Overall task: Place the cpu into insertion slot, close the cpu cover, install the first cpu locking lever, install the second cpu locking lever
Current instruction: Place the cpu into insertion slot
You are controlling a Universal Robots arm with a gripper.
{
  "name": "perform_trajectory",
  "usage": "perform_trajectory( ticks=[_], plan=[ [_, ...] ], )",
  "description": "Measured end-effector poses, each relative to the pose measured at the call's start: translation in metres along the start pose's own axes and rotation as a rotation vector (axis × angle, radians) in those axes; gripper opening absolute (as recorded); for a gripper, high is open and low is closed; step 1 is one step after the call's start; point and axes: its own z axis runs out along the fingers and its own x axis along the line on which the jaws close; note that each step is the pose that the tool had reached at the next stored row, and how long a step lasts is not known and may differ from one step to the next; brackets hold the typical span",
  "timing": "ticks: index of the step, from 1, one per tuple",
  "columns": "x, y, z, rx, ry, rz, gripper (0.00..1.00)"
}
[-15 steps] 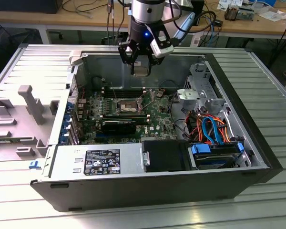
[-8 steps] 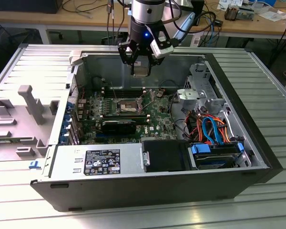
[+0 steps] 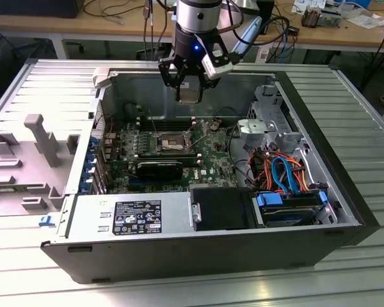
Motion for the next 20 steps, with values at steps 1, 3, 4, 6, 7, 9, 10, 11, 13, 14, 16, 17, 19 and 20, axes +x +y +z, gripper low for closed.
perform_trajectory(
  ticks=[1, 3, 4, 6, 7, 9, 10, 11, 13, 14, 16, 17, 19, 20],
  plan=[
    [0.0, 0.0, 0.0001, 0.0, 0.0, 0.0, 0.54],
    [0.0, 0.0, 0.0004, 0.0, 0.0, 0.0, 0.54],
    [0.0, 0.0, 0.0005, 0.0, 0.0, 0.0, 0.54],
    [0.0, -0.0001, 0.001, 0.0, 0.0, 0.0, 0.54],
    [0.0, -0.0001, 0.0014, 0.0, 0.0, 0.0, 0.54],
    [0.0, -0.0002, 0.0019, -0.0001, 0.0, 0.0, 0.54],
    [0.0, -0.0002, 0.002, 0.0, 0.0, 0.0, 0.54],
    [-0.0001, -0.0002, 0.0023, 0.0, 0.0, 0.0, 0.54],
    [0.0, -0.0002, 0.0026, 0.0, 0.0, 0.0, 0.54],
    [-0.0001, -0.0004, 0.0042, -0.0001, 0.0, 0.0, 0.54],
    [-0.0001, -0.0005, 0.0058, 0.0, 0.0, 0.0, 0.54],
    [-0.0001, -0.0005, 0.006, 0.0, 0.0, 0.0, 0.54],
    [-0.0001, -0.0006, 0.0064, 0.0, 0.0, 0.0, 0.54],
    [-0.0001, -0.0006, 0.0065, 0.0, 0.0, 0.0, 0.54]
  ],
)
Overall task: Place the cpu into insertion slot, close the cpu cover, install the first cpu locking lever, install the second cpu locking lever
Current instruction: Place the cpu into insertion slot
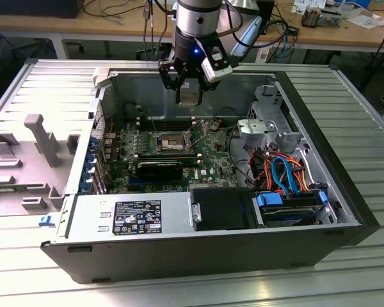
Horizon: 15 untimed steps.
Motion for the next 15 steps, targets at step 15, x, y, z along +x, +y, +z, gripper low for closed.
perform_trajectory(
  ticks=[15],
  plan=[
    [-0.0001, -0.0011, 0.0037, 0.0, 0.0, 0.0, 0.54]
  ],
)
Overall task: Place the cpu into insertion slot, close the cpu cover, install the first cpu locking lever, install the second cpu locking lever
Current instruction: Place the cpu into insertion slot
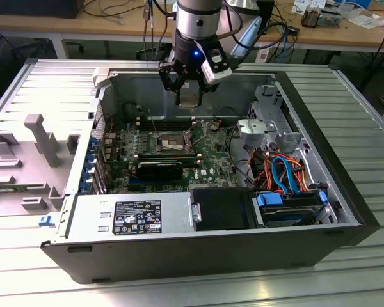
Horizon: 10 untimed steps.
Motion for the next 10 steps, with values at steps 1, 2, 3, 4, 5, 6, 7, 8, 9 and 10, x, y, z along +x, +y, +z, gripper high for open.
perform_trajectory(
  ticks=[1, 2, 3, 4, 5, 6, 7, 8, 9, 10],
  plan=[
    [0.0, 0.0, 0.0001, 0.0, 0.0, 0.0, 0.54],
    [0.0, 0.0, 0.0003, 0.0, 0.0, 0.0, 0.54],
    [0.0, 0.0, 0.0005, 0.0, 0.0, 0.0, 0.54],
    [0.0, -0.0001, 0.0007, 0.0, 0.0, 0.0, 0.54],
    [0.0, -0.0001, 0.0011, -0.0001, 0.0, 0.0, 0.54],
    [0.0, -0.0001, 0.0013, -0.0001, 0.0, 0.0, 0.54],
    [0.0, -0.0002, 0.0014, 0.0, 0.0, 0.0, 0.54],
    [0.0, -0.0002, 0.0016, 0.0, 0.0, 0.0, 0.54],
    [0.0, -0.0002, 0.0017, 0.0, 0.0, 0.0, 0.54],
    [0.0, -0.0002, 0.0018, 0.0, 0.0, 0.0, 0.54]
  ],
)
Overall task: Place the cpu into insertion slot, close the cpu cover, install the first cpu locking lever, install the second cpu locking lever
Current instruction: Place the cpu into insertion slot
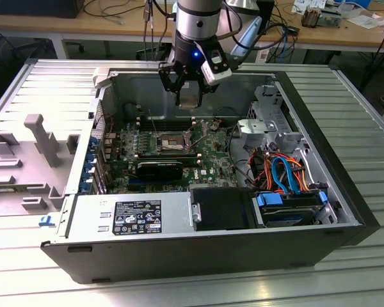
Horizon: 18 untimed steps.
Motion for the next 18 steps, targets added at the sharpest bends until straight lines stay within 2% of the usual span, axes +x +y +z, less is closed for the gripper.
perform_trajectory(
  ticks=[18],
  plan=[
    [0.001, -0.0026, 0.002, -0.0002, -0.0009, 0.009, 0.54]
  ],
)
